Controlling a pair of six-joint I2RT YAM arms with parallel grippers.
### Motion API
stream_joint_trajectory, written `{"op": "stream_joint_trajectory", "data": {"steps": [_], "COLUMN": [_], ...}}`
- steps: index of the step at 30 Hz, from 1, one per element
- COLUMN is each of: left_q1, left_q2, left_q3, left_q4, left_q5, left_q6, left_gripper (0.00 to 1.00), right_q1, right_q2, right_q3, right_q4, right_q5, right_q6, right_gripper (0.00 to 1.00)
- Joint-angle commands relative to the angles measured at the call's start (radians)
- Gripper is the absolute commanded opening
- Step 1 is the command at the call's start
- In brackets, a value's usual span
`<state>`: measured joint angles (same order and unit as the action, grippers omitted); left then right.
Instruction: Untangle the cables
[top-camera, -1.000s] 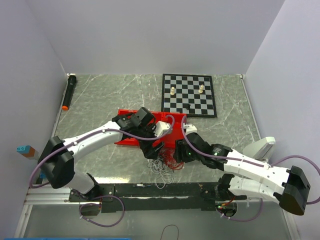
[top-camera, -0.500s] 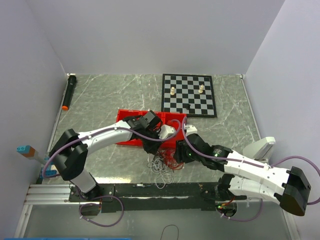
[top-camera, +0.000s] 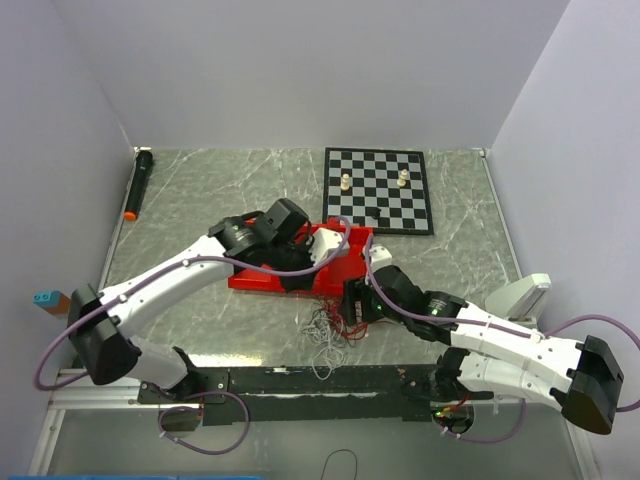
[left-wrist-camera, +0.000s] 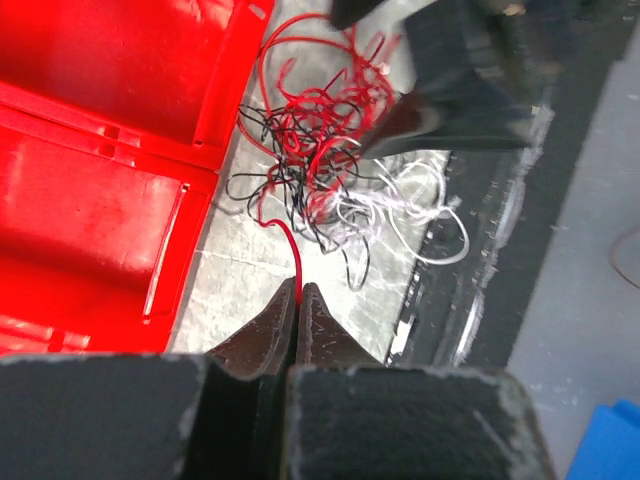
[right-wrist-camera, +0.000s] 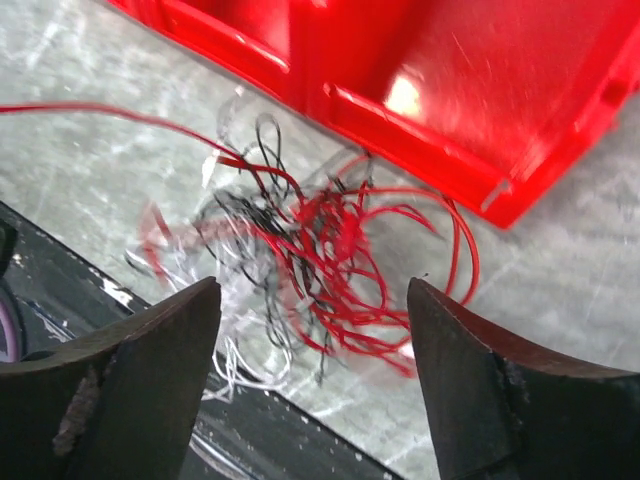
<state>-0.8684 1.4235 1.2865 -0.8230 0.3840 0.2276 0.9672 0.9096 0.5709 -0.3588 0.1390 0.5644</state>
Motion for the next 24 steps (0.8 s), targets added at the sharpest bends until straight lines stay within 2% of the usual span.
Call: {"op": "stream_joint_trajectory", "data": {"steps": [1,9,13,17,20,24], "left_q1": [-0.006,-0.006,-0.004,-0.006,-0.006,-0.006], "left_q2": [-0.058,-0.097,-0.071,-0.051,-0.051,-0.064], "left_q3": [0.092,0.218,0.342,0.479,0.554,0.643], "left_q4": [-0.109,-0.195,-0.271,-0.321,-0.332,-0.298], "left_q5": [0.041,0.041,0.052,0.065,0.062,-0.020], "left_q6": [0.045,0.104,0.124,0.124,0.118,0.115], "left_gripper": [0.01,0.01,0.01,0.01,0.01,0.01], "right_q1": [0.002,0.007,0.007,0.010,0.008,0.008], "right_q2": [0.012,0.052,0.132,0.225,0.281,0.270], "right_q3": [0.050,0.087,0.133,0.155,0.167,0.123], "right_q4": [0.132,0.331,0.353,0.414,0.399,0.362], "right_q5": [-0.003,-0.056,-0.058,-0.079,-0.078,-0.085], "right_q6": [-0.072,-0.144,-0.141,-0.106,-0.083,-0.054], "right_gripper": [0.84,0.89,0.89,0.86,0.81,0.80]}}
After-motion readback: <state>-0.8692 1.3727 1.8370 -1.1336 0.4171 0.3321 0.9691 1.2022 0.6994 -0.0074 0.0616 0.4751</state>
